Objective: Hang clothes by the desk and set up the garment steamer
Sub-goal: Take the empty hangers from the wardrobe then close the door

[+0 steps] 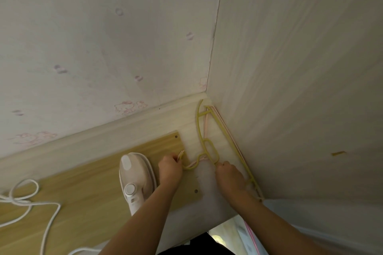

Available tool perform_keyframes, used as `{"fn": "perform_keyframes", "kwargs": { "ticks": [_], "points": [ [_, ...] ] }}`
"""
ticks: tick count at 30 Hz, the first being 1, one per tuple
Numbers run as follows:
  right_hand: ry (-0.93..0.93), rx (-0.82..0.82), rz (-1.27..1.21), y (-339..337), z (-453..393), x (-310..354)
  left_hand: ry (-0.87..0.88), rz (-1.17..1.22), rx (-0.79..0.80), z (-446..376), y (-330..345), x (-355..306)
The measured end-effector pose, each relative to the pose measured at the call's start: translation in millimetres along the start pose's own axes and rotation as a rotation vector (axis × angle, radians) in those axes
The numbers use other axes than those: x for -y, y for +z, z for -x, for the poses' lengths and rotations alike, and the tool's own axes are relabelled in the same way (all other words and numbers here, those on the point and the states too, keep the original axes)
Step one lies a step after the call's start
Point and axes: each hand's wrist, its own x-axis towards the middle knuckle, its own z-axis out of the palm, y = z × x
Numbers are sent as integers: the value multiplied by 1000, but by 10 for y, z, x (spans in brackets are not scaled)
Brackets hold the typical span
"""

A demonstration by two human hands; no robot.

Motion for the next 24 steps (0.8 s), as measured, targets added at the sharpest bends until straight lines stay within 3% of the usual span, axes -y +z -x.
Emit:
{"fn": "perform_keyframes", "kwargs": {
  "ticks": [15, 24],
  "points": [
    [-36, -20, 24, -79, 148, -121, 102, -46, 14, 153, 62, 63],
    [-66, -194, 2, -148, 592, -107, 429, -282, -51, 554, -17, 4]
  ]
}}
